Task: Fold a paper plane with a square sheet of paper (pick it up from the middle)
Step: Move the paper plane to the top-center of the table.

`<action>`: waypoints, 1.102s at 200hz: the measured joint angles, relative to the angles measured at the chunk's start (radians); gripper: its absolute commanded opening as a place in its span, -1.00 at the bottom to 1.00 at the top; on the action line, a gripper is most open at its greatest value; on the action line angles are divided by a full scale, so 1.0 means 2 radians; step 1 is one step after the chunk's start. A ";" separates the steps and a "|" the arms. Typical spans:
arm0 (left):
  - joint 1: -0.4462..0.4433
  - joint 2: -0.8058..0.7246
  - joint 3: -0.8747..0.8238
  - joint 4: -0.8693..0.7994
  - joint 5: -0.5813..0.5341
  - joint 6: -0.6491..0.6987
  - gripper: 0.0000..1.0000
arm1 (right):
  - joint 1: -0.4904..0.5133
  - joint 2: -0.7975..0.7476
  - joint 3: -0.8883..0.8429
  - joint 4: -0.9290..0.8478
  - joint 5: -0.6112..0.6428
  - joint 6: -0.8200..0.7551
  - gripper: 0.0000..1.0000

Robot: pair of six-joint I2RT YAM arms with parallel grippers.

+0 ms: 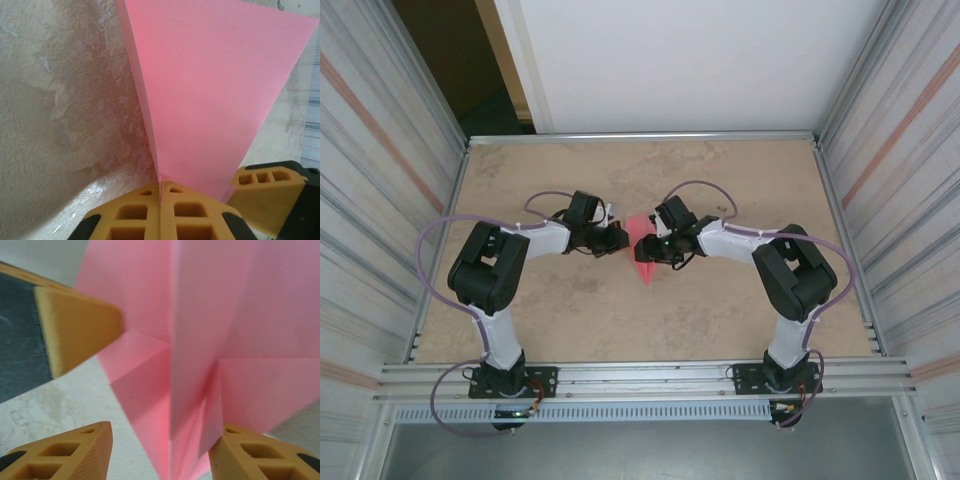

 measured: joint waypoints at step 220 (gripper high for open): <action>0.000 0.000 0.000 0.013 0.021 0.000 -1.00 | 0.010 0.032 0.038 -0.042 0.052 -0.003 -0.57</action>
